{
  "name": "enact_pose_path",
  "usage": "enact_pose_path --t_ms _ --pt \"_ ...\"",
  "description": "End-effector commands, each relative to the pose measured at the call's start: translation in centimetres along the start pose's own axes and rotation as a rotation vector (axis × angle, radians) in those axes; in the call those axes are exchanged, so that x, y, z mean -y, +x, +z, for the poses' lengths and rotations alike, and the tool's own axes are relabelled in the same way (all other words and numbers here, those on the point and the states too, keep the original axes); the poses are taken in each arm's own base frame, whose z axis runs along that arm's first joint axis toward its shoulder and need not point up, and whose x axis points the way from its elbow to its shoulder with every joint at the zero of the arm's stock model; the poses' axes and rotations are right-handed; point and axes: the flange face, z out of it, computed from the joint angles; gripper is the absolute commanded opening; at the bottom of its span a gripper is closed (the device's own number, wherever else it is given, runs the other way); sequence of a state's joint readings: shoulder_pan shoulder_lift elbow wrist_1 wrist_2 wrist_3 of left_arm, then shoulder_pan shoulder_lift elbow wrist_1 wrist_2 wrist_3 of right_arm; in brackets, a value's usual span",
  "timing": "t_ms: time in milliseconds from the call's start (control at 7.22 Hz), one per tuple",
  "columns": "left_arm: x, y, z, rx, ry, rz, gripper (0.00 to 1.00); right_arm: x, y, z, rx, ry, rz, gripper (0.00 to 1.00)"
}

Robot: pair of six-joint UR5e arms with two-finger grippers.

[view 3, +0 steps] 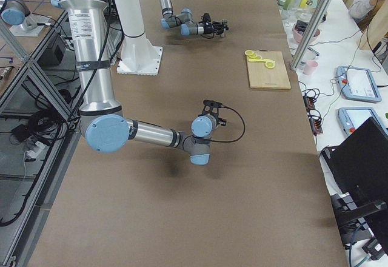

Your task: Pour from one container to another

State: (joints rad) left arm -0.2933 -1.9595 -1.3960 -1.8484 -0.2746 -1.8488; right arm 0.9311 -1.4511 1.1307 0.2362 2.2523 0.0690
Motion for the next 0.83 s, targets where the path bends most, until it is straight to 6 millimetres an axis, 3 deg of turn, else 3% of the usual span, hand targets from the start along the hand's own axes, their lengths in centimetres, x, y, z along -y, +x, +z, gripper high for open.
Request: enact_pose_path --t_ms 0,138,415,554,692 --pt "0.0 0.0 0.0 0.0 0.0 0.001 0.38 0.0 0.0 0.0 -0.003 0.0 0.0 0.76" --pt "0.0 0.0 -0.1 -0.001 -0.001 0.0 0.99 0.1 0.0 0.0 -0.003 0.001 0.002 0.76" --pt "-0.1 0.0 -0.1 -0.001 -0.001 0.001 1.0 1.2 0.3 -0.5 -0.014 0.022 0.029 0.79" --pt "-0.2 0.1 -0.4 -0.004 -0.004 0.003 1.0 2.8 0.6 -1.6 -0.027 0.047 0.077 1.0" --pt "-0.2 0.0 -0.5 -0.006 -0.004 0.003 1.0 3.9 1.4 -2.8 -0.05 0.065 0.078 1.0"
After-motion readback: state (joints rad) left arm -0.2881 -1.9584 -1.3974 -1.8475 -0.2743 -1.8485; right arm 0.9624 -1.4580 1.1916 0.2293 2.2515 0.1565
